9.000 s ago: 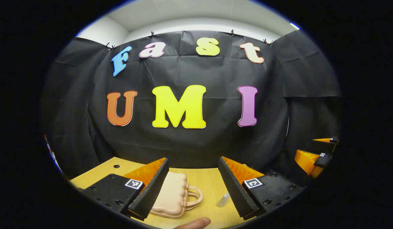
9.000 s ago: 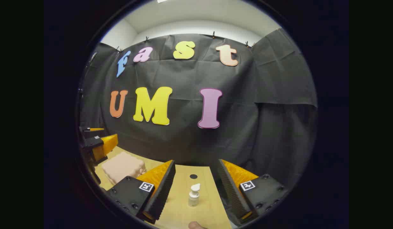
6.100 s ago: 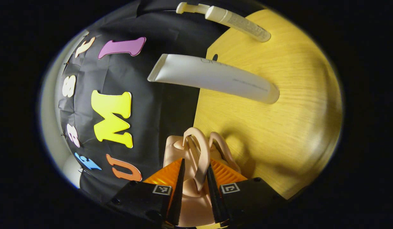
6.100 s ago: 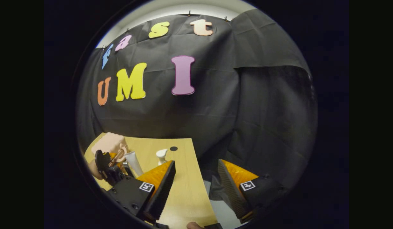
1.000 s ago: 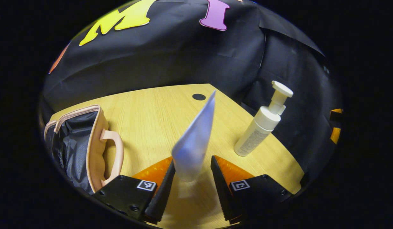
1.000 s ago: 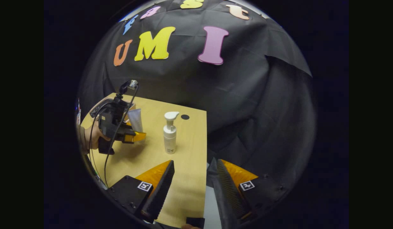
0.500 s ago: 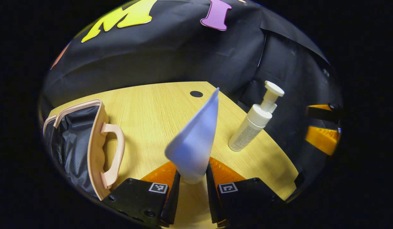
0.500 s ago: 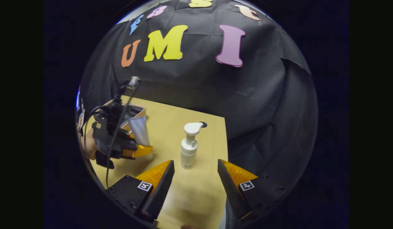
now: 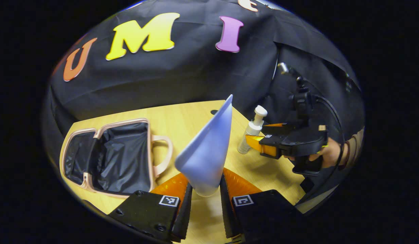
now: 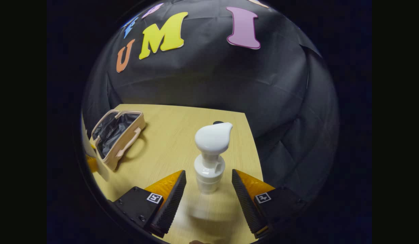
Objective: First open the suitcase, pack the skin care products into it, and then close the suitcase.
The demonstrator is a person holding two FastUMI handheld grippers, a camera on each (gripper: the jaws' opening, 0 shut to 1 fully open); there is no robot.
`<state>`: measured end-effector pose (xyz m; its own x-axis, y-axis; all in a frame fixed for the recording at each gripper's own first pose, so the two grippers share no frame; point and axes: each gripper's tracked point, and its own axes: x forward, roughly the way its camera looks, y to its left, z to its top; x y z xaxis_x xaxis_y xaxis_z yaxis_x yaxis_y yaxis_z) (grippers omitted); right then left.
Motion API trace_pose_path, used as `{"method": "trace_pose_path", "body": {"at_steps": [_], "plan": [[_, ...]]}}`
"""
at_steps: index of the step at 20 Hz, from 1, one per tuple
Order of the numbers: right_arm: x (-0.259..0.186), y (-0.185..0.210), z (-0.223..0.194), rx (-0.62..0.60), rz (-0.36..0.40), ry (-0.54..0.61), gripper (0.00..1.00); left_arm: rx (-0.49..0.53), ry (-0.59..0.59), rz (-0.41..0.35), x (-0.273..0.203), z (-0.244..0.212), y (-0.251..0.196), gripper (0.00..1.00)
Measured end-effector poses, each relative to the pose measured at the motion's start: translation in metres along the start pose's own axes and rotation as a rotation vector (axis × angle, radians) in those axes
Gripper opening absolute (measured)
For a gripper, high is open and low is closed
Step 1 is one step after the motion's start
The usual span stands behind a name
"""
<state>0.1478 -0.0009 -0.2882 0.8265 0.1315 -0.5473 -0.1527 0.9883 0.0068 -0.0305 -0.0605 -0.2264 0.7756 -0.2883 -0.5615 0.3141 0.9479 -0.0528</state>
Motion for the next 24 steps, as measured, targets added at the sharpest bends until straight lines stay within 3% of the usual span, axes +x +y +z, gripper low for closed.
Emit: {"method": "trace_pose_path", "body": {"at_steps": [3, 6, 10, 12, 14, 19, 24], "plan": [[0.012, 0.001, -0.001, 0.026, -0.021, 0.008, 0.77, 0.019, 0.009, 0.073, -0.031, -0.004, 0.033, 0.44], [0.01, 0.003, -0.002, 0.029, -0.034, 0.003, 0.54, -0.009, 0.027, 0.153, -0.054, -0.009, 0.075, 0.43], [0.0, 0.011, -0.007, 0.018, -0.051, 0.022, 0.51, -0.099, 0.031, 0.217, -0.072, -0.012, 0.127, 0.43], [-0.013, 0.017, -0.007, 0.015, -0.058, 0.026, 0.47, -0.104, 0.034, 0.245, -0.074, -0.014, 0.152, 0.43], [-0.032, 0.027, -0.006, 0.014, -0.056, 0.018, 0.49, -0.103, 0.036, 0.264, -0.074, -0.016, 0.174, 0.43], [-0.084, 0.065, 0.002, 0.007, -0.024, -0.002, 0.49, -0.114, 0.083, 0.261, -0.029, -0.018, 0.224, 0.44], [-0.123, 0.098, 0.02, -0.005, -0.02, -0.053, 0.49, -0.123, 0.209, 0.23, 0.038, -0.049, 0.248, 0.44]]}}
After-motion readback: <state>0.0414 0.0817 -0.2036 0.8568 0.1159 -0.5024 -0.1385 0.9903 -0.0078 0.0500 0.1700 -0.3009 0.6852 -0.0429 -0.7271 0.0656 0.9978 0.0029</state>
